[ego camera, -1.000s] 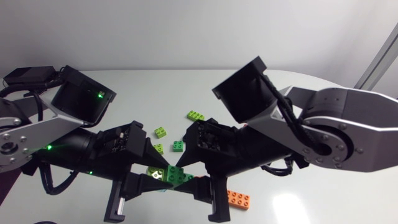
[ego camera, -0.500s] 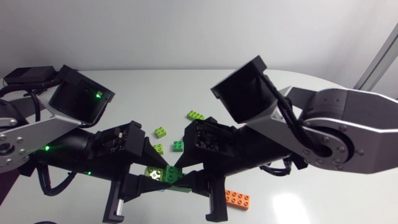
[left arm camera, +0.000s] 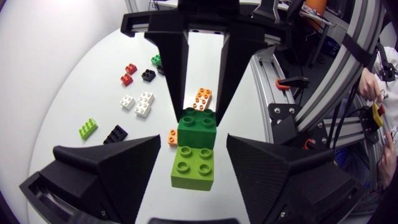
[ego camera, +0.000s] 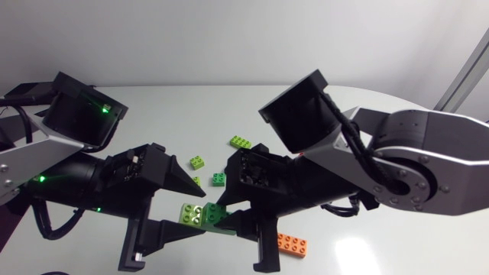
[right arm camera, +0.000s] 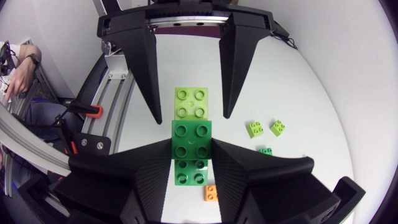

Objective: Separate the duplo bricks

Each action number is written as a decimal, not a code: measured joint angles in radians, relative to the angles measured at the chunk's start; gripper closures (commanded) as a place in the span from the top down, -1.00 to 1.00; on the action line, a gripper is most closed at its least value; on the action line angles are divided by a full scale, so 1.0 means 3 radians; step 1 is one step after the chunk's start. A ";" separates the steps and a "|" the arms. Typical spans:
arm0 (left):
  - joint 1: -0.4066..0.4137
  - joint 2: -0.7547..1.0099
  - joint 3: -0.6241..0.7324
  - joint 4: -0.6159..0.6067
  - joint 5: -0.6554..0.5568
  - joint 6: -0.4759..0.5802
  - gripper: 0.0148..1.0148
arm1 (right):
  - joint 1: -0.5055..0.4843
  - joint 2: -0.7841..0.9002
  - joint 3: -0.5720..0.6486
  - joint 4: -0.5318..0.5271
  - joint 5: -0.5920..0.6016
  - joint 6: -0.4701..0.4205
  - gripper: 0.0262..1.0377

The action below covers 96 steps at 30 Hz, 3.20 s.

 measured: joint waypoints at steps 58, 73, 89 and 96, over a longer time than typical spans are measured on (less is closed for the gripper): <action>0.0050 -0.0120 -0.0195 0.0215 -0.0067 0.0001 -0.40 | -0.0464 -0.0354 0.0164 -0.0292 -0.0430 0.0226 -0.50; 0.1153 -0.0328 0.0065 -0.0036 -0.0103 0.0224 -0.40 | -0.0763 0.0518 0.0150 0.0206 -0.0094 -0.0056 -0.50; 0.1282 -0.0470 0.0072 -0.0088 -0.0103 0.0210 -0.39 | -0.0312 0.1785 0.0852 0.0167 0.0655 -0.0205 -0.50; 0.1336 -0.0502 0.0072 -0.0122 -0.0103 0.0210 -0.39 | -0.0305 0.2075 0.1105 0.0051 0.0834 -0.0216 -0.50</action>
